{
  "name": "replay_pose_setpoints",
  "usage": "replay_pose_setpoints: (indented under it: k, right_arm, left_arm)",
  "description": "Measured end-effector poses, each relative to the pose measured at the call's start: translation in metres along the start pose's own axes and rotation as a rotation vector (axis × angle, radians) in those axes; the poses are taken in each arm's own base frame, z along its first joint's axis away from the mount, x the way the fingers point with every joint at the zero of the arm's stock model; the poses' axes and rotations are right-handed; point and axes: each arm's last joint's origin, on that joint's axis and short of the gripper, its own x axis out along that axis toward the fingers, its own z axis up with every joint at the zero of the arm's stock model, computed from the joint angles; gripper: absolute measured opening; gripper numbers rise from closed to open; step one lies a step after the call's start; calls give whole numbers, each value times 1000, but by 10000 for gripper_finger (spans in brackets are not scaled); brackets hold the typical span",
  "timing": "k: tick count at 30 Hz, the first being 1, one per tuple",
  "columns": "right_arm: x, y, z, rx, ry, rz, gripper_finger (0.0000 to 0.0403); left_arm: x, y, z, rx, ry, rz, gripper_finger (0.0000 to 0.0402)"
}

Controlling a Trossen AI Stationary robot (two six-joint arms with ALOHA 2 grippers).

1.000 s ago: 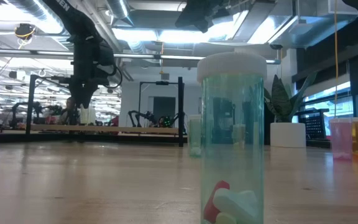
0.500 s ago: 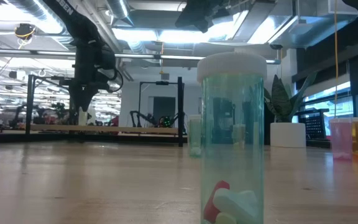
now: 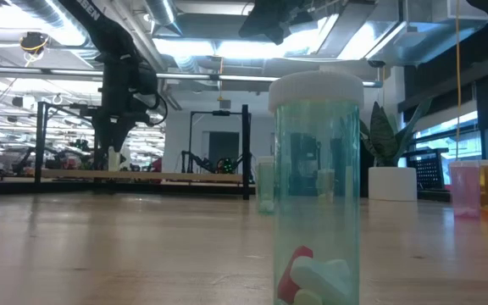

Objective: Pick and place medicine bottles onto shelf by color
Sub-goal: Put the bottom left yellow pill bottle on the shelf, then put the top green pill bottle on the shelf

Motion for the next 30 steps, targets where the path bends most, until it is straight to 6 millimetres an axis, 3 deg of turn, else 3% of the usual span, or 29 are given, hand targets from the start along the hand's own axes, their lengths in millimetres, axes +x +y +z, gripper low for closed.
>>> replay_pose_setpoints:
  k: [7, 13, 24, 30]
  right_arm:
    - [0, 0, 0, 0, 0, 0, 19]
    - [0, 0, 0, 0, 0, 0, 19]
    - [0, 0, 0, 0, 0, 0, 19]
    - [0, 0, 0, 0, 0, 0, 19]
  left_arm:
    - [0, 0, 0, -17, 1, 4, 227]
    - [-12, -3, 5, -15, 11, -38, 235]
    - [-69, -13, 14, 48, -33, -24, 234]
    - [-125, -26, -11, 116, -213, -65, 234]
